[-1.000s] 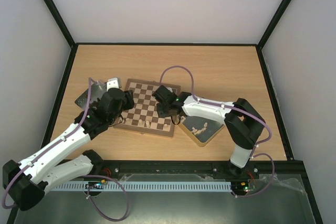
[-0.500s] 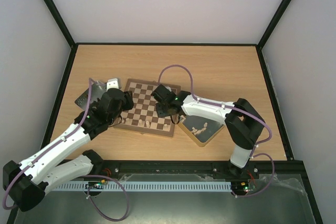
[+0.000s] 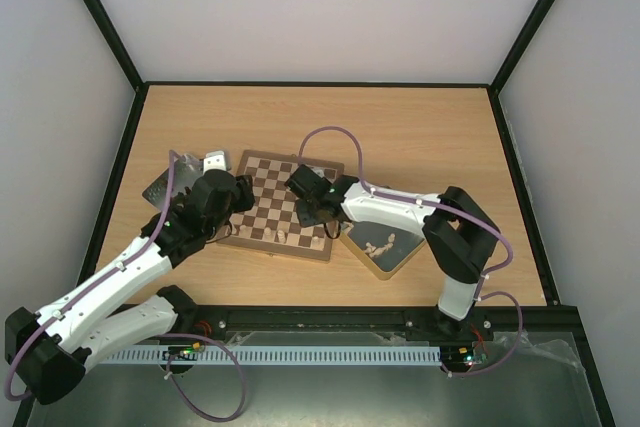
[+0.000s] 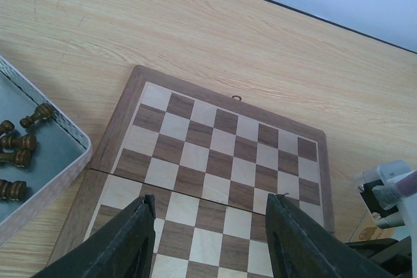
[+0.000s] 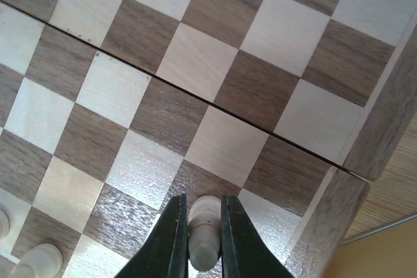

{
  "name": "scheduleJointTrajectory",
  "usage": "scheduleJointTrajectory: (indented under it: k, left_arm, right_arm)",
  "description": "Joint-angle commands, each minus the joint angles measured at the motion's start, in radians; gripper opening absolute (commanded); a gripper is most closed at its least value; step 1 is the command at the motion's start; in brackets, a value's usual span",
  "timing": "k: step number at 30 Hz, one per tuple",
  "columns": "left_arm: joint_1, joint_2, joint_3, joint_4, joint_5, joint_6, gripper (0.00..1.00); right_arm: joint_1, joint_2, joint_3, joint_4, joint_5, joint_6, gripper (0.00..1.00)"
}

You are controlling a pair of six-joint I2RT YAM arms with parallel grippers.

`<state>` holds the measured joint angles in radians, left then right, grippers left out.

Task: Set up the chess pieces on the board
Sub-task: Move the chess piece to the chessboard.

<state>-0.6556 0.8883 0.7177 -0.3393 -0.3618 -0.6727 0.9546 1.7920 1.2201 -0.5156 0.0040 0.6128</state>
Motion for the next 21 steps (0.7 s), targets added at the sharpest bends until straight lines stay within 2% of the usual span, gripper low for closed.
scheduleJointTrajectory:
  k: [1,16,21]
  left_arm:
    - [0.008,-0.014,-0.004,-0.011,0.012,0.004,0.49]
    - [0.009,-0.020,-0.004,-0.013,0.005,0.004,0.49]
    - [0.016,-0.007,-0.004,-0.009,0.019,0.008,0.49]
  right_arm:
    - [0.018,0.012,0.032,-0.034,0.021,-0.001,0.04]
    - [0.120,-0.026,0.002,-0.043,0.015,-0.004,0.03]
    - [0.122,-0.016,0.000,-0.018,-0.037,-0.002,0.03]
